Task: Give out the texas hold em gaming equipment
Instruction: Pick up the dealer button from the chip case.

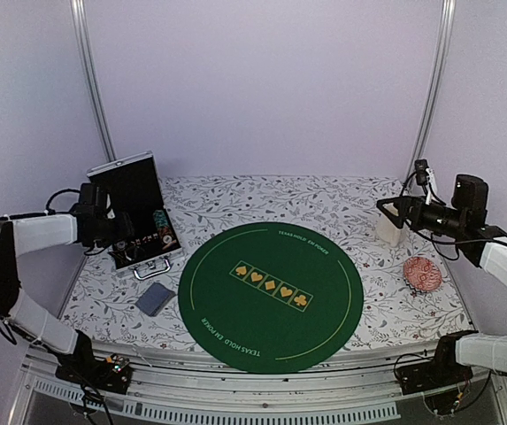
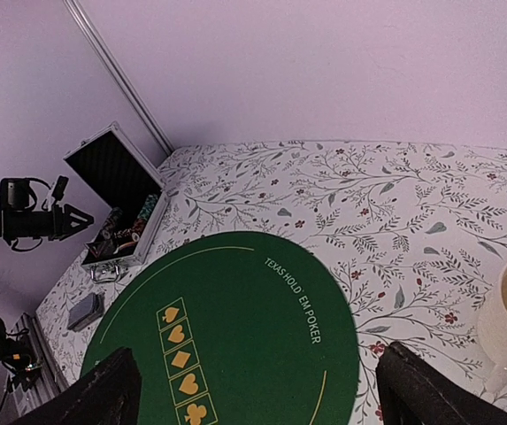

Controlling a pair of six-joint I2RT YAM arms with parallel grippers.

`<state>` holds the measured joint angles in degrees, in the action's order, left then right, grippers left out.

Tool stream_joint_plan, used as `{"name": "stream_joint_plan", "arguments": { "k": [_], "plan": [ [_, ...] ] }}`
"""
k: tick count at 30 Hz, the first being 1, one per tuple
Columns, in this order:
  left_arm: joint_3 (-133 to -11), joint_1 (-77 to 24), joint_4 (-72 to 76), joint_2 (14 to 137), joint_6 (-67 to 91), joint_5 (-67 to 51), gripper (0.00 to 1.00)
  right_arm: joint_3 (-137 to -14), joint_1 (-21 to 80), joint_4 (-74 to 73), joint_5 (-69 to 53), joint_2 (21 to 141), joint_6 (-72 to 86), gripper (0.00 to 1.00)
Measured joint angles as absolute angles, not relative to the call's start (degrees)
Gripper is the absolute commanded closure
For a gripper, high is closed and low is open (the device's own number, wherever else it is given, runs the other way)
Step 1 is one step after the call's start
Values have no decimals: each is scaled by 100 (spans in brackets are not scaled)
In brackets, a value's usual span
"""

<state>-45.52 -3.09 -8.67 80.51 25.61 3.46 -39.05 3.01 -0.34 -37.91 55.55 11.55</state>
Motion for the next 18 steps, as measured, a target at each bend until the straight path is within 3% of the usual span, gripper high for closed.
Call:
{"name": "stream_joint_plan", "arguments": {
  "k": [7, 13, 18],
  "plan": [
    [-4582, -123, -978, 8785, 2532, 377, 49, -4357, 301, -231, -3927, 6158, 991, 9],
    [-4794, -121, -967, 9242, 2491, 386, 61, -4372, 301, -213, -4071, 6250, 934, 10],
    [-5083, -121, -976, 9741, 2484, 268, 61, -4372, 305, -220, -4091, 6241, 893, 10]
  ]
}}
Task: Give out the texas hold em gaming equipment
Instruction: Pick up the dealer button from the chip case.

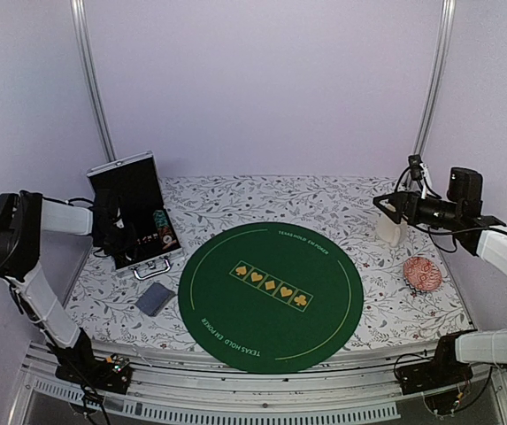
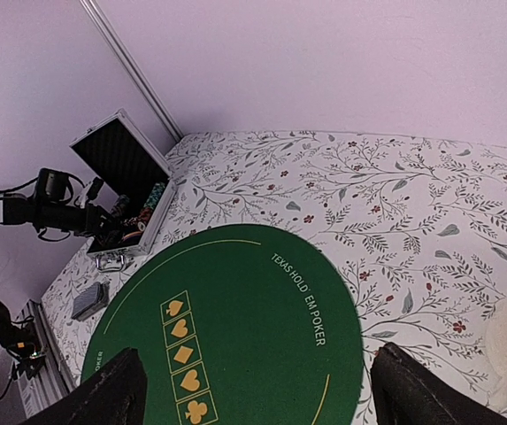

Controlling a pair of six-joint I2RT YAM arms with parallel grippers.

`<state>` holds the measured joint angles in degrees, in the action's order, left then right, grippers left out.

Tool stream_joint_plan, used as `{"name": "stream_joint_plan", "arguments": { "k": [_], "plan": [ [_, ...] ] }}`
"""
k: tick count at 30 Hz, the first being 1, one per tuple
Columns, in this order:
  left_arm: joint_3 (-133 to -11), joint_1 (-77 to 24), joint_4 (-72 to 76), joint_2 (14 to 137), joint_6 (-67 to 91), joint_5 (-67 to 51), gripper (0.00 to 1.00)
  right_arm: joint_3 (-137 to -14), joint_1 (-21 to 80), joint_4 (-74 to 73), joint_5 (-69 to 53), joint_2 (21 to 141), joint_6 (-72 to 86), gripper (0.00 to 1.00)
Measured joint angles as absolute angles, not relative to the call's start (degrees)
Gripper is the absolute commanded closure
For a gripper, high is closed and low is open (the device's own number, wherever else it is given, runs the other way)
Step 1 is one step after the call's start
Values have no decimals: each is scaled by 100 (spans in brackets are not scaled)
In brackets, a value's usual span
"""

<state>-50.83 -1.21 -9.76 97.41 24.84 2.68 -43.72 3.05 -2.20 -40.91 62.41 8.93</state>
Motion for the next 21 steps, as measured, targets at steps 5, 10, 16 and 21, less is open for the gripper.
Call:
{"name": "stream_joint_plan", "arguments": {
  "k": [5, 10, 16, 21],
  "plan": [
    [-5098, -123, -1094, 9784, 2467, 283, 60, -4372, 307, -213, -4091, 6149, 893, 10],
    [-5109, -189, -1160, 9776, 2421, 366, 59, -4372, 307, -213, -4097, 6128, 893, 11],
    [-5142, -325, -1271, 9793, 2359, 436, 56, -4372, 311, -211, -4108, 6125, 893, 11],
    [-5266, -429, -1450, 9856, 2272, 499, 56, -4370, 311, -209, -4110, 6121, 893, 11]
  ]
}}
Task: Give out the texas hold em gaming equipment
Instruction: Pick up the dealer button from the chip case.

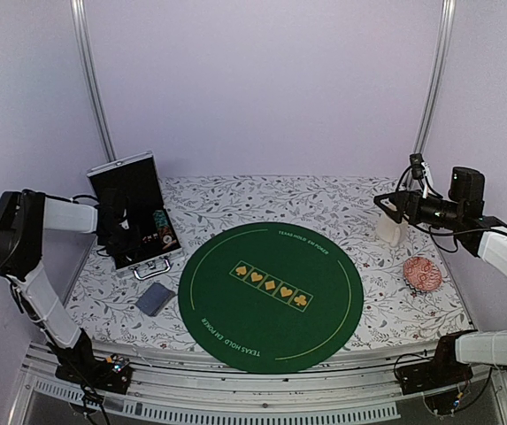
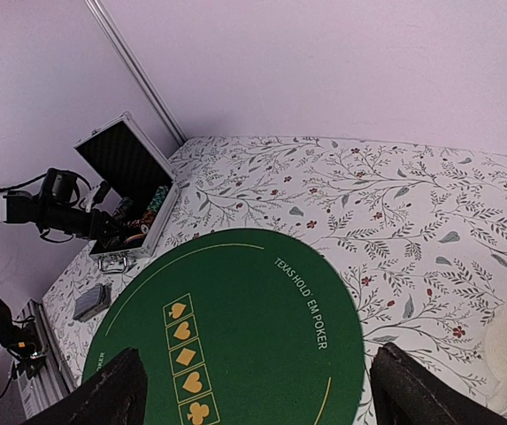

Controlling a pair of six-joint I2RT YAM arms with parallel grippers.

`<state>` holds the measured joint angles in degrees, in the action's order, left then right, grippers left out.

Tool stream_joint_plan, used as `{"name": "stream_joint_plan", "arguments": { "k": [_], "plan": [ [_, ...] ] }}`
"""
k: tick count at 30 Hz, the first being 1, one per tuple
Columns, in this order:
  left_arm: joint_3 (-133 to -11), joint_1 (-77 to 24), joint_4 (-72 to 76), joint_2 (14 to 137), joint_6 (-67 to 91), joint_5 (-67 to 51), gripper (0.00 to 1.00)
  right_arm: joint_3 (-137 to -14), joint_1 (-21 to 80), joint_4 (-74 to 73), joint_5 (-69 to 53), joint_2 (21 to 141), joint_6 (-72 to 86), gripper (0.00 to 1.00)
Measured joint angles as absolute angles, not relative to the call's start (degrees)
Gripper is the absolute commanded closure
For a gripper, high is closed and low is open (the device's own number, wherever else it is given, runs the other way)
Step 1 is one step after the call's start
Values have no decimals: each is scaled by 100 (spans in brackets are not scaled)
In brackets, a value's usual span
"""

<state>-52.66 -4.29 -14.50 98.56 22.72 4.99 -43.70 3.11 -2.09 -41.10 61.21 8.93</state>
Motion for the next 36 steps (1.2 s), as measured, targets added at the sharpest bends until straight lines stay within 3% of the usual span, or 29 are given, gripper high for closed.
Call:
{"name": "stream_joint_plan", "arguments": {
  "k": [36],
  "plan": [
    [-5369, -1002, -1313, 9902, 1793, -119, 56, -4353, 311, -126, -4134, 6121, 893, 11]
  ]
}}
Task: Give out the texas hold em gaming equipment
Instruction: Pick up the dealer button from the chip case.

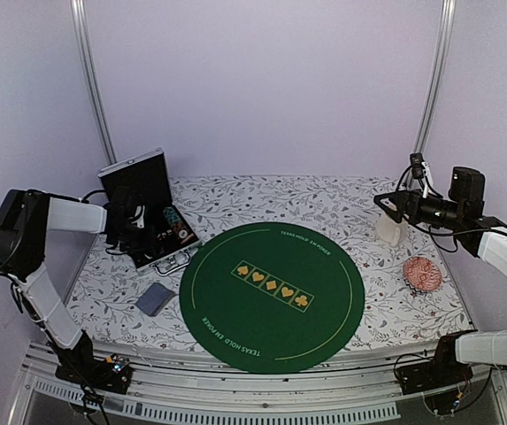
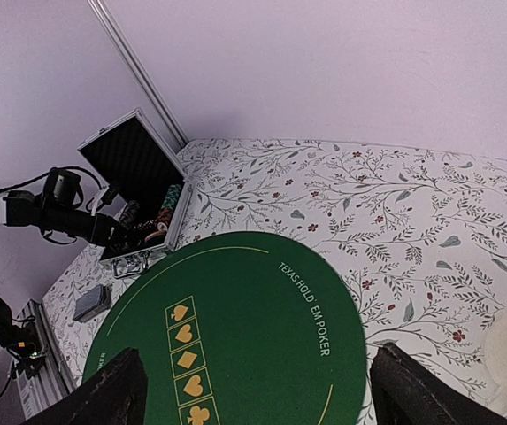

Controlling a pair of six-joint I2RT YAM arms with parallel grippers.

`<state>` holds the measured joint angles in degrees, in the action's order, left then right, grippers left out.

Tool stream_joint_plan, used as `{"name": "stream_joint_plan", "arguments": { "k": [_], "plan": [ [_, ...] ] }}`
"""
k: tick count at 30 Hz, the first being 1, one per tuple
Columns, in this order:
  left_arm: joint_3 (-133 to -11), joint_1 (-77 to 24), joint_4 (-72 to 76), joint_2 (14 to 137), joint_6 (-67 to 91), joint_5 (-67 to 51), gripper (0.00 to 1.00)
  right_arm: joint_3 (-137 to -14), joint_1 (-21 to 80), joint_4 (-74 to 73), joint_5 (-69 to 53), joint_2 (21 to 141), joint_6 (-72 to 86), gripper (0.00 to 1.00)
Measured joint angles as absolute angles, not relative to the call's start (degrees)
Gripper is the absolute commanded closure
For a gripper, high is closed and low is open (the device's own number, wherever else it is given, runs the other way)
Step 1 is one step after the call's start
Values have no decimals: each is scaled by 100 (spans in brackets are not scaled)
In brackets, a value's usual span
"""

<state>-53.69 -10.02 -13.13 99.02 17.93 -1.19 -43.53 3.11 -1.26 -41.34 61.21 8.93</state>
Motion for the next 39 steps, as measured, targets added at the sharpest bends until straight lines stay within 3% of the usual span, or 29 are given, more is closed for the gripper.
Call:
{"name": "stream_joint_plan", "arguments": {
  "k": [32, 35, 39],
  "plan": [
    [-5889, -1457, -972, 10263, 1402, -1199, 54, -4342, 311, -126, -4211, 6121, 891, 11],
    [-5951, -1570, -969, 10287, 1343, -1249, 59, -4342, 311, -126, -4211, 6121, 891, 11],
    [-6036, -1621, -956, 10326, 1313, -1256, 80, -4342, 311, -126, -4211, 6121, 891, 11]
  ]
}}
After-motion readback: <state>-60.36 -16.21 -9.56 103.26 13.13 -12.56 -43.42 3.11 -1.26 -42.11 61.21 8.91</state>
